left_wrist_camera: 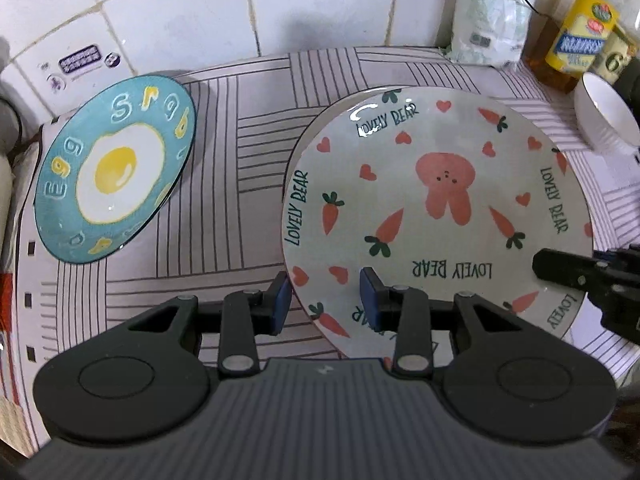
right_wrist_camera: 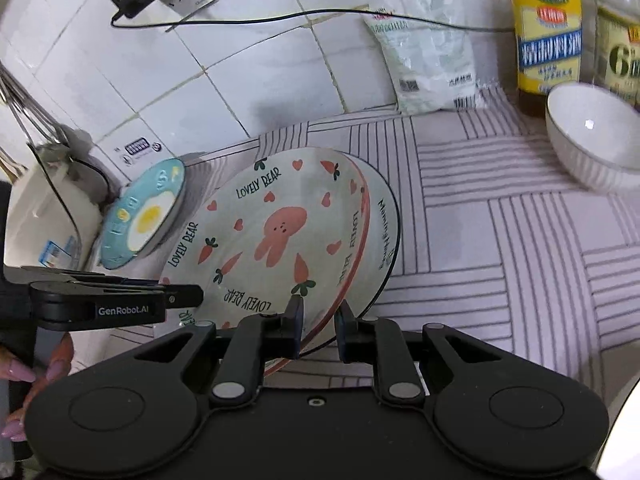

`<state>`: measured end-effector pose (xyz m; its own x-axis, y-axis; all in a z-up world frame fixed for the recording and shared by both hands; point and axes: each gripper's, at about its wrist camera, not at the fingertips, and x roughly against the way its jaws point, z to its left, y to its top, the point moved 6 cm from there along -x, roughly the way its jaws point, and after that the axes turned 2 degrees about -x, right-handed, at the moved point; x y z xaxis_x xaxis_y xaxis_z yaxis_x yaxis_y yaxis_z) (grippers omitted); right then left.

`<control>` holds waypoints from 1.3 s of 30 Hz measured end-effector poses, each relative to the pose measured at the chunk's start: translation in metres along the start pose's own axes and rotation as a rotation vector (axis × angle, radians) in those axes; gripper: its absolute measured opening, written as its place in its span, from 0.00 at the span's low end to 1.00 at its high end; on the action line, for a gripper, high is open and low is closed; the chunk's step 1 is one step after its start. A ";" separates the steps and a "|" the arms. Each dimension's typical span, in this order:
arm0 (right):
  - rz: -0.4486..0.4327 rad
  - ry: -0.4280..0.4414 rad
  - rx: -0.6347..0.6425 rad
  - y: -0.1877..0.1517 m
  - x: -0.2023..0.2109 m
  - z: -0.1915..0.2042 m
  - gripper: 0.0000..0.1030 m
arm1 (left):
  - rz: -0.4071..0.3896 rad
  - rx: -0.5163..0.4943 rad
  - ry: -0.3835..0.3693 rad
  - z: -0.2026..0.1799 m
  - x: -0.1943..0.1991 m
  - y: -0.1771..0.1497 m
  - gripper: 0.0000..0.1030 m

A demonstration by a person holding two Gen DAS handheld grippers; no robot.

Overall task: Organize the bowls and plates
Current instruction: 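Lower the bunny plate onto the sun plate and open both grippers, then move both grippers to the blue egg plate rim and close on it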

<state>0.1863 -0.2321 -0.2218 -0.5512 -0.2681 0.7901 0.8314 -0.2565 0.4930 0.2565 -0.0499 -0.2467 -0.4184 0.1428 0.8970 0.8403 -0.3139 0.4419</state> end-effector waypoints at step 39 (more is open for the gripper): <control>-0.165 -0.377 0.233 -0.002 -0.020 0.021 0.32 | 0.015 0.043 -0.015 0.005 0.003 0.002 0.29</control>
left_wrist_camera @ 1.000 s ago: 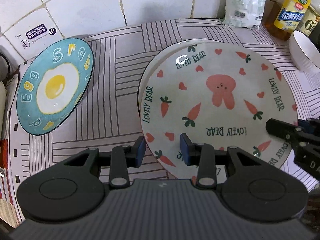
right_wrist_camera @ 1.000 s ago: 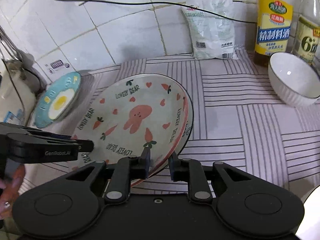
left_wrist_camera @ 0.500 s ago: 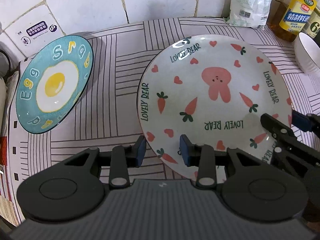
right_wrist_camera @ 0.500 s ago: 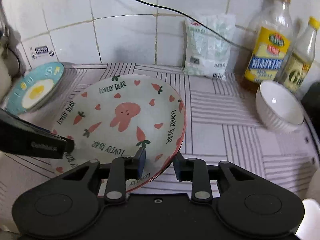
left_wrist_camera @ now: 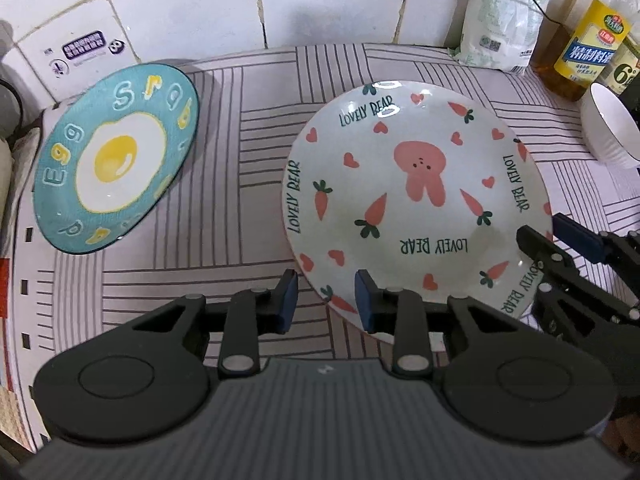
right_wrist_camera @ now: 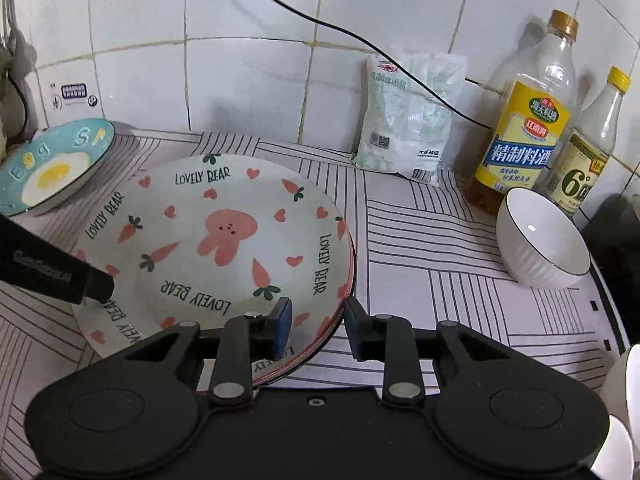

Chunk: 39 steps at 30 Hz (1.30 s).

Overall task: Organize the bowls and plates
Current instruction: 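Move both grippers to the blue egg plate rim and close on it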

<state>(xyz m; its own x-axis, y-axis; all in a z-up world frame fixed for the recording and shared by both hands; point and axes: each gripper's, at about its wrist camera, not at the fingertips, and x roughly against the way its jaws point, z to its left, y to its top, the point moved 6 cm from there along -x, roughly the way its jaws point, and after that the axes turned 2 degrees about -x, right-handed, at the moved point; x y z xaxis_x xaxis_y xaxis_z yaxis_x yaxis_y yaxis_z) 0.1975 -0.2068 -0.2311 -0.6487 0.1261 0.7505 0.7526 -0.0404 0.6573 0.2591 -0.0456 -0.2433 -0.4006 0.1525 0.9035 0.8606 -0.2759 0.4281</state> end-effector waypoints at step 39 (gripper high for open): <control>-0.051 0.592 -0.036 0.038 0.106 0.115 0.59 | -0.291 0.096 0.132 0.173 0.121 -0.071 0.60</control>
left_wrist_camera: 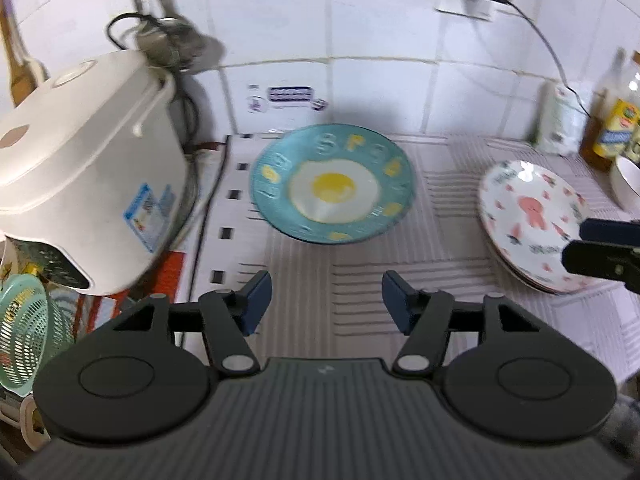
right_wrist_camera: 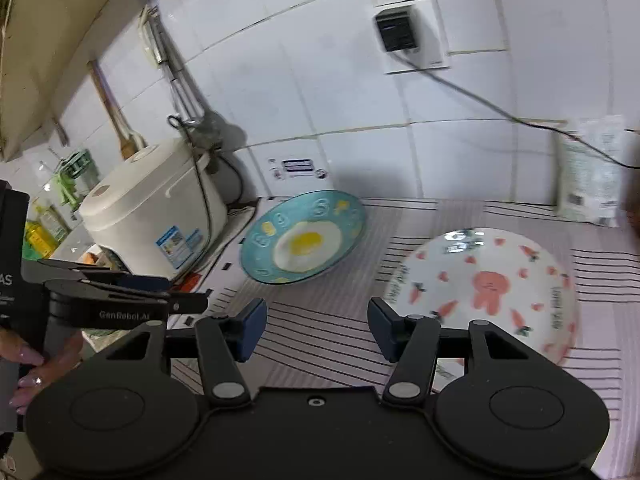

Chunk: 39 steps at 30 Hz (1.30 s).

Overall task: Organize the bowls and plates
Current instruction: 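Move both grippers to the blue egg plate rim and close on it, then carry the blue egg plate with both grippers toward the stacked plates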

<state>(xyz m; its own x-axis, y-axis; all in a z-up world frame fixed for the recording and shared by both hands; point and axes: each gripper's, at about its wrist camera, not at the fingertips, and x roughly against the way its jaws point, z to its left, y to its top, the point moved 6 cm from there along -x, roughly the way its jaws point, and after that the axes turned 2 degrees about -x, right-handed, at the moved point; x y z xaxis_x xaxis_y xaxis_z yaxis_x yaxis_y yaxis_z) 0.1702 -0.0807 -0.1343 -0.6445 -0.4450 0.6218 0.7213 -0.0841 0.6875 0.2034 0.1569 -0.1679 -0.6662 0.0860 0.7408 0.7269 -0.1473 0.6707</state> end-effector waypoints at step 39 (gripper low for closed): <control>0.148 -0.098 -0.124 0.046 -0.216 -0.047 0.25 | 0.063 0.269 -0.117 0.045 -0.158 0.014 0.21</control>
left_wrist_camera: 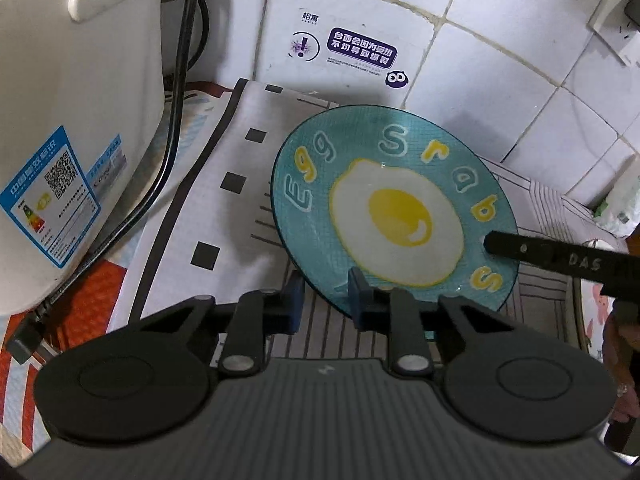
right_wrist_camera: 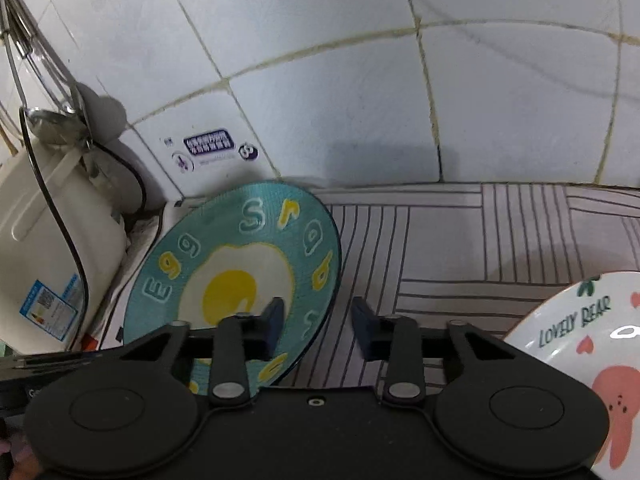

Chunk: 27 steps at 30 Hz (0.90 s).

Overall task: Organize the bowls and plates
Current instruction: 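Carry the blue egg plate with both grippers toward the stacked plates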

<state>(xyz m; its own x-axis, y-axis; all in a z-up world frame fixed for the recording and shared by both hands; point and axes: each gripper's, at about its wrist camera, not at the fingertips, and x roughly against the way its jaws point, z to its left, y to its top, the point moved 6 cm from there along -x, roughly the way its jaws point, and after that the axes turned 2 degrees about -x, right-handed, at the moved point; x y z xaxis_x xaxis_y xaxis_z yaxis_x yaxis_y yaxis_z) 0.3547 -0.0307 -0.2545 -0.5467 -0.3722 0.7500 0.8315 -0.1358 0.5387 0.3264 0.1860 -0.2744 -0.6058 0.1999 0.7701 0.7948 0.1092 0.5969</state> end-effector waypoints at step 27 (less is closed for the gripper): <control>-0.023 0.115 0.002 -0.012 0.067 0.009 0.19 | -0.018 0.044 0.007 -0.036 0.075 -0.008 0.22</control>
<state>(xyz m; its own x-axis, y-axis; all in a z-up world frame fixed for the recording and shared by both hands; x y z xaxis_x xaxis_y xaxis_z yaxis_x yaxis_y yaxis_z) 0.3068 -0.0457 -0.2075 -0.5510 -0.4717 0.6884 0.8184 -0.1440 0.5564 0.2739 0.1651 -0.2132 -0.6205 0.1909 0.7606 0.7842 0.1561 0.6006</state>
